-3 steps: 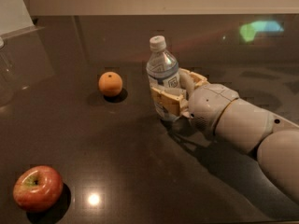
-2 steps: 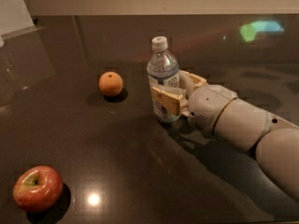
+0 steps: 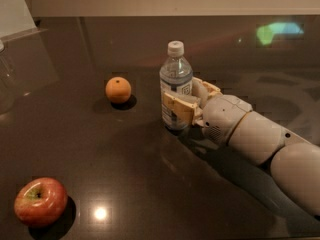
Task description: Place blue plastic bottle upright
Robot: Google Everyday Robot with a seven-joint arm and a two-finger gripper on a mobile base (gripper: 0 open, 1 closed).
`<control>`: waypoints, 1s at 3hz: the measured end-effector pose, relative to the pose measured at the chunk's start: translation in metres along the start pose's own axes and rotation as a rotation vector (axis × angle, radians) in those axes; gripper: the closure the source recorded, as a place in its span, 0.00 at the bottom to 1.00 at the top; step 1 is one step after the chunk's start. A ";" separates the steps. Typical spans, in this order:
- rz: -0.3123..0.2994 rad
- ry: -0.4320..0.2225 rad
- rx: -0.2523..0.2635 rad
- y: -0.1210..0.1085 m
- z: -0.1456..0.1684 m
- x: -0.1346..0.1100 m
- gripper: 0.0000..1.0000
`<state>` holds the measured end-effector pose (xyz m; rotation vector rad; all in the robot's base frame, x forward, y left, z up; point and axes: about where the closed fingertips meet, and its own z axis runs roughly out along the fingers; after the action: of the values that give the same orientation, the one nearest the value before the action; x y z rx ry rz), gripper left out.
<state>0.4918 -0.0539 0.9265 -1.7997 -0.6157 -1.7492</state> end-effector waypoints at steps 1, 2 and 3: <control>0.007 0.057 0.009 0.002 -0.001 0.000 0.59; 0.010 0.058 0.012 0.002 0.000 -0.001 0.35; 0.010 0.058 0.014 0.001 0.000 0.000 0.13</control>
Offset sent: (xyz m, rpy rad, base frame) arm 0.0008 -0.0021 -0.0005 0.0397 -0.0346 0.0049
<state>0.4926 -0.0542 0.9261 -1.7329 -0.5931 -1.7796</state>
